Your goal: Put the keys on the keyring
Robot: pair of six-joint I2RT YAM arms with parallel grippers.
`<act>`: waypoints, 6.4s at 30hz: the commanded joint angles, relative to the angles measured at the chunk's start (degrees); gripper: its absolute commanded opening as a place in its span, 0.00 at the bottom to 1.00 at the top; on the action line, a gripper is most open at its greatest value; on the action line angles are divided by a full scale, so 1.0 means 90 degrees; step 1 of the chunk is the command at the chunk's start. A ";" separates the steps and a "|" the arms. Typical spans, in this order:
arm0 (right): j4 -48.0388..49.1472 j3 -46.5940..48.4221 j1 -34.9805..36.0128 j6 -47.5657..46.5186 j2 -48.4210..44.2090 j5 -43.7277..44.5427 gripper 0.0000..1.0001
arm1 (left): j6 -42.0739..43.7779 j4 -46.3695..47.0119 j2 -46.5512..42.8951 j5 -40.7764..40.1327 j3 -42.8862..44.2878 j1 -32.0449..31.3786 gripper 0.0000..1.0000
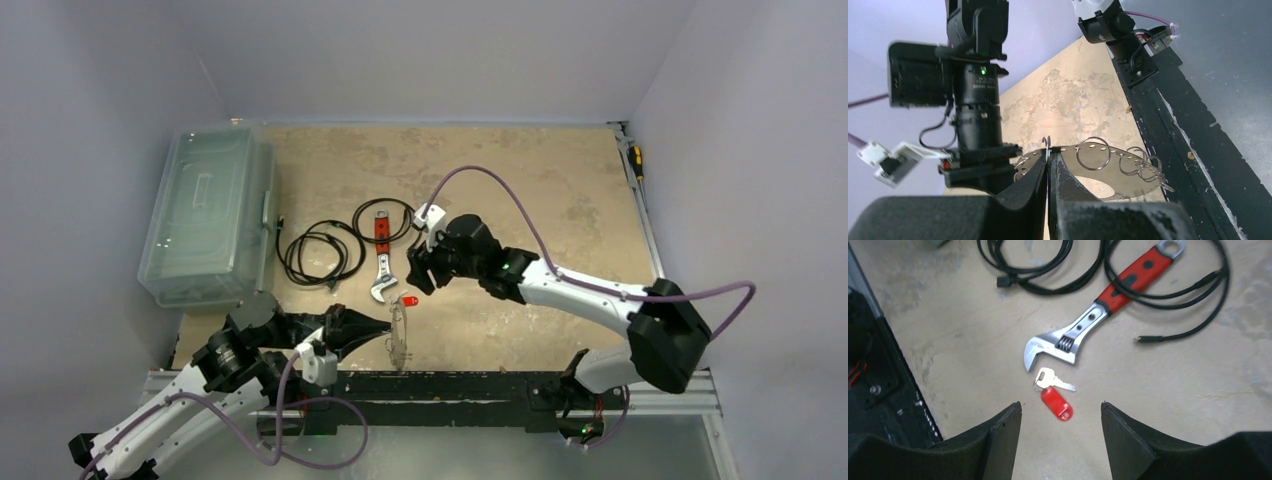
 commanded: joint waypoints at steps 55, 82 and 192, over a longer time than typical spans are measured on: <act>0.0940 -0.0332 0.0454 0.1138 0.1958 0.0639 0.38 | -0.0395 0.0689 -0.1186 0.0424 -0.0375 -0.0030 0.00; 0.2326 0.0453 0.0810 0.1593 0.3019 -0.1061 0.56 | -0.0426 0.1096 -0.1631 0.1244 -0.0510 -0.0031 0.00; -0.0616 0.0316 0.1025 0.4946 0.2439 0.3908 0.49 | -0.0700 0.1510 -0.1375 0.1196 -0.0658 -0.0031 0.00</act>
